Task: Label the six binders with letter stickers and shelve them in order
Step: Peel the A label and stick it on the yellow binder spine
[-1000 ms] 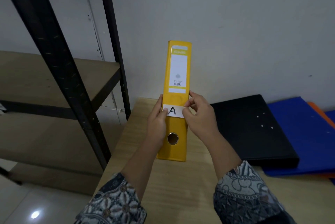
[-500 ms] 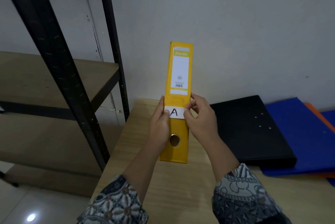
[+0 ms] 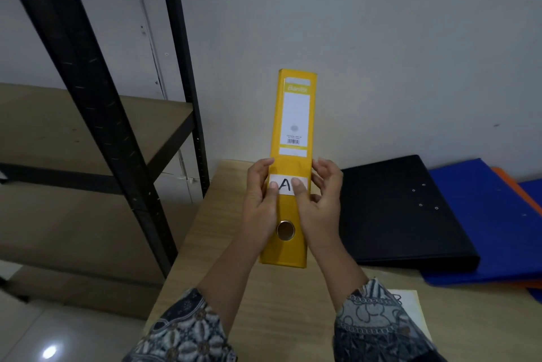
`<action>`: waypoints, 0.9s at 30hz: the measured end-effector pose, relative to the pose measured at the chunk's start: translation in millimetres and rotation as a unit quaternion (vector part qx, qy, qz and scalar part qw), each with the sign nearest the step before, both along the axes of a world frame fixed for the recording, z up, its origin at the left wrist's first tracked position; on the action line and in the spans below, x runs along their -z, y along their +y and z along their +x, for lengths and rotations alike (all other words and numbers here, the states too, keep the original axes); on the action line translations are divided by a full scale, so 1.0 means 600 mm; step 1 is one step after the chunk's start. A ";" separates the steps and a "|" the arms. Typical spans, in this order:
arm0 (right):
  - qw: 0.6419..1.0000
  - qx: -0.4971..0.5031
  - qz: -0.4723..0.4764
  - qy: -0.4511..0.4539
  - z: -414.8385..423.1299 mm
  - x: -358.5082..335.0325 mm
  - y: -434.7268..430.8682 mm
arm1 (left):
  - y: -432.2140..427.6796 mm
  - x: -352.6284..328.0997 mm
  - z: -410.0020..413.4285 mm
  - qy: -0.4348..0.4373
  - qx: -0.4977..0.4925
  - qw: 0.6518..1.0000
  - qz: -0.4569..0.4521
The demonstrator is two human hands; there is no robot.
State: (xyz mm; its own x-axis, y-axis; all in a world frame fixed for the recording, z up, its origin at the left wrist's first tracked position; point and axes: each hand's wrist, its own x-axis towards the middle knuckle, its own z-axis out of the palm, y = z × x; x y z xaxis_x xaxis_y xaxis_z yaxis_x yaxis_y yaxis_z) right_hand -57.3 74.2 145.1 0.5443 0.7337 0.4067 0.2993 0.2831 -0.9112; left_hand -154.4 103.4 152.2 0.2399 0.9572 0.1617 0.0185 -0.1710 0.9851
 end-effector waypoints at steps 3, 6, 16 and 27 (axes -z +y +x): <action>1.000 -0.008 -0.001 -0.010 -0.006 0.003 0.000 | -0.005 -0.001 0.002 -0.012 -0.004 1.000 -0.004; 1.000 -0.016 -0.008 0.003 -0.009 0.007 0.001 | -0.005 -0.003 0.000 -0.019 -0.004 1.000 -0.021; 0.995 -0.045 -0.019 0.086 -0.003 -0.007 0.007 | 0.002 -0.013 -0.004 -0.025 -0.031 0.998 -0.050; 0.995 -0.009 -0.012 0.099 -0.026 -0.006 0.032 | 0.016 -0.025 -0.027 0.056 -0.043 0.997 -0.042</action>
